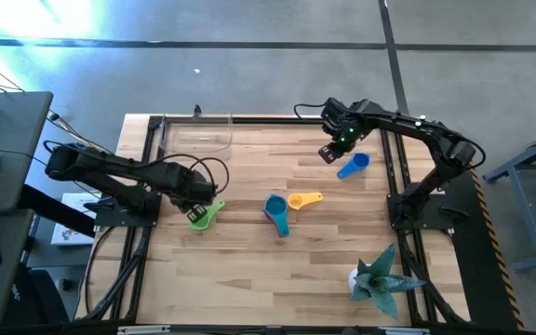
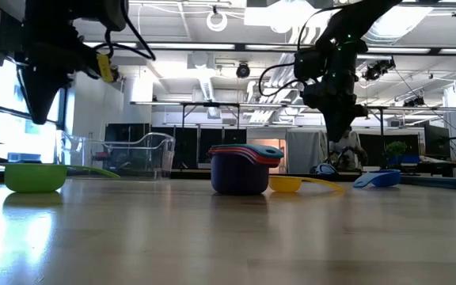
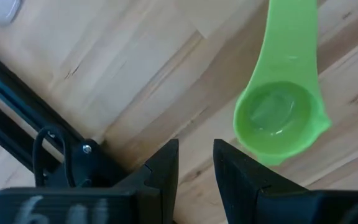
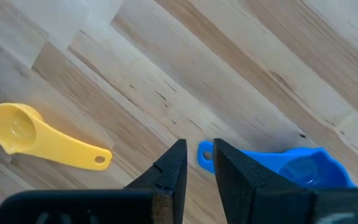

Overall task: Nest measuring cups in basket
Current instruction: Stack the green measuring cup on top of the light blue measuring cup

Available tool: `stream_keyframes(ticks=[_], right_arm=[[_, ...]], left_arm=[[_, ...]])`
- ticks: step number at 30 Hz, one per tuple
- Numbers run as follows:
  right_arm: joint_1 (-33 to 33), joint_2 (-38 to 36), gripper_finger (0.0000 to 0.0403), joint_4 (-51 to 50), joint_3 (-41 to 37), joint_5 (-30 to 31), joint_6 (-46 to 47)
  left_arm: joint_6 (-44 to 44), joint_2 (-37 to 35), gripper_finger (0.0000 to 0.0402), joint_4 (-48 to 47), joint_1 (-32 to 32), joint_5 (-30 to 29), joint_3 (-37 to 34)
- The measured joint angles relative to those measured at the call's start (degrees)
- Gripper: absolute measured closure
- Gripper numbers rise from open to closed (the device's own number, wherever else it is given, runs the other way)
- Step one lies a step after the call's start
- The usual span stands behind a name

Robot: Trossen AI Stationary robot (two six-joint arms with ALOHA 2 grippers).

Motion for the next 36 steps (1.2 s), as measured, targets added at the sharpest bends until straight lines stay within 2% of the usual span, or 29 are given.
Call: stream_keyframes(ticks=[6, 16, 23, 29, 36], right_arm=[[-0.1, 0.0, 0.0332, 1.5, 0.0, 0.0, 0.1], [-0.1, 0.0, 0.0332, 2.9, 0.0, 0.0, 0.7], [-0.1, 0.0, 0.0332, 3.1, 0.0, 0.0, 1.4], [-0.1, 0.0, 0.0332, 3.6, 0.0, 0.0, 1.4], [-0.1, 0.0, 0.0332, 3.9, 0.0, 0.0, 1.4]], left_arm=[[-0.6, 0.0, 0.0295, 0.0, 1.5, 1.8, 0.0], [9.3, 0.0, 0.0279, 5.7, 3.6, 7.8, -0.1], [9.3, -3.3, 0.0279, 12.9, 4.8, 15.9, -8.1], [7.8, -7.9, 0.0279, 15.5, 5.3, 15.9, -11.7], [8.3, -8.5, 0.0279, 20.2, 7.5, 15.8, -15.5]])
